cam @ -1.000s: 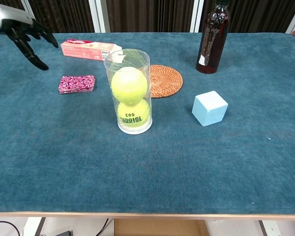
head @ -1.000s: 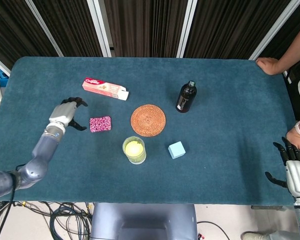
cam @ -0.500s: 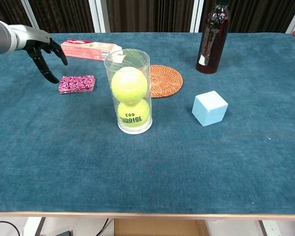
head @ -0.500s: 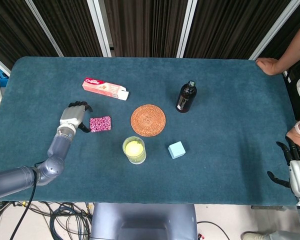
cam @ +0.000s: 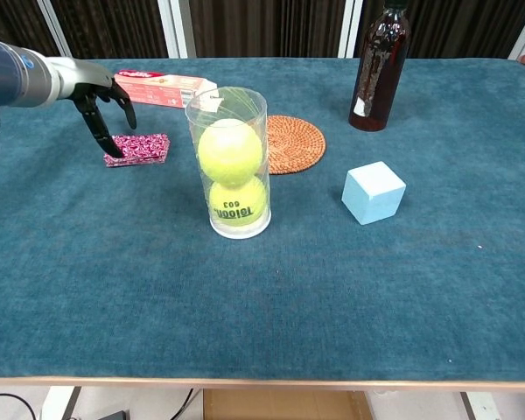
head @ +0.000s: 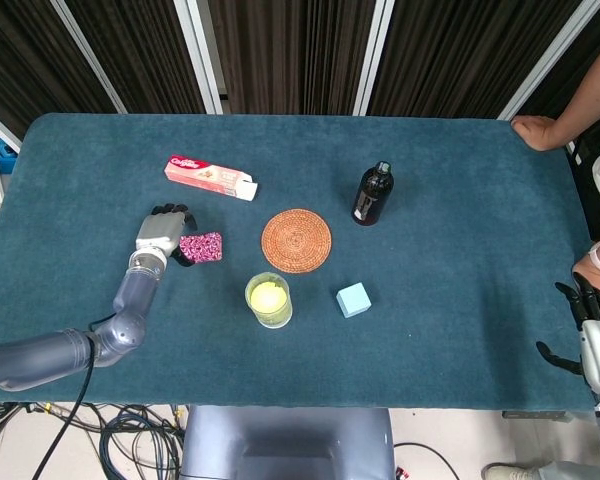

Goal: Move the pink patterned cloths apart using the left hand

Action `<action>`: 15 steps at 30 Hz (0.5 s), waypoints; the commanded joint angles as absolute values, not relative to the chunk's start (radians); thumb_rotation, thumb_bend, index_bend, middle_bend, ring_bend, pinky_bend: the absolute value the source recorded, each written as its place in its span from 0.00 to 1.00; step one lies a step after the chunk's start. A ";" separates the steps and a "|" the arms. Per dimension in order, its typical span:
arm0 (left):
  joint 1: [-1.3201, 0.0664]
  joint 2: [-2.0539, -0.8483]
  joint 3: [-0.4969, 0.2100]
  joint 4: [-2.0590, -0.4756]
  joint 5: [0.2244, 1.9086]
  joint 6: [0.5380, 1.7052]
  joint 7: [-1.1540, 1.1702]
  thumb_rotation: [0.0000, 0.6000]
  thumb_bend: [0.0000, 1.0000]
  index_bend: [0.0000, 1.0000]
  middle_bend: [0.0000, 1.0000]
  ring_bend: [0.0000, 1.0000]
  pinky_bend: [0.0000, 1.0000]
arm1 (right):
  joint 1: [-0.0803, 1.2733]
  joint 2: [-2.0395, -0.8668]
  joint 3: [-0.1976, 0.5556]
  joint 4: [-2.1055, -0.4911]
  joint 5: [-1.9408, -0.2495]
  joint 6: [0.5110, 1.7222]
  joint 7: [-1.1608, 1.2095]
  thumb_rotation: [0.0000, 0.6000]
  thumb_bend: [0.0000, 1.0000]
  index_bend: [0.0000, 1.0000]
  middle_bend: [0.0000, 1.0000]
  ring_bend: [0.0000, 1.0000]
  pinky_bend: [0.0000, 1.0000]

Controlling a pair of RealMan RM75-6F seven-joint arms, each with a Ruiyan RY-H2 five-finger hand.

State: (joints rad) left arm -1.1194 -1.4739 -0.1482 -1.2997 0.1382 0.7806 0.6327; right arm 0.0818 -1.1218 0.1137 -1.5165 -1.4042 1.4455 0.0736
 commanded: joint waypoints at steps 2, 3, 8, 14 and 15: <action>-1.135 -1.512 -0.142 -1.264 0.129 0.793 0.657 1.00 0.15 0.40 0.16 0.00 0.00 | 0.081 -1.121 0.116 -1.514 -1.403 1.448 0.079 1.00 0.18 0.13 0.01 0.07 0.19; -1.136 -1.517 -0.143 -1.260 0.125 0.791 0.660 1.00 0.15 0.40 0.16 0.00 0.00 | 0.081 -1.120 0.116 -1.514 -1.403 1.448 0.081 1.00 0.18 0.13 0.01 0.07 0.19; -1.139 -1.527 -0.147 -1.255 0.124 0.790 0.667 1.00 0.15 0.40 0.16 0.00 0.00 | 0.082 -1.120 0.116 -1.511 -1.405 1.446 0.085 1.00 0.18 0.13 0.01 0.07 0.19; -1.141 -1.538 -0.151 -1.244 0.119 0.791 0.675 1.00 0.15 0.40 0.16 0.00 0.00 | 0.082 -1.120 0.115 -1.512 -1.407 1.446 0.085 1.00 0.18 0.13 0.01 0.07 0.19; -1.142 -1.540 -0.152 -1.240 0.116 0.791 0.677 1.00 0.15 0.41 0.16 0.00 0.00 | 0.082 -1.120 0.116 -1.512 -1.406 1.445 0.085 1.00 0.18 0.13 0.01 0.07 0.19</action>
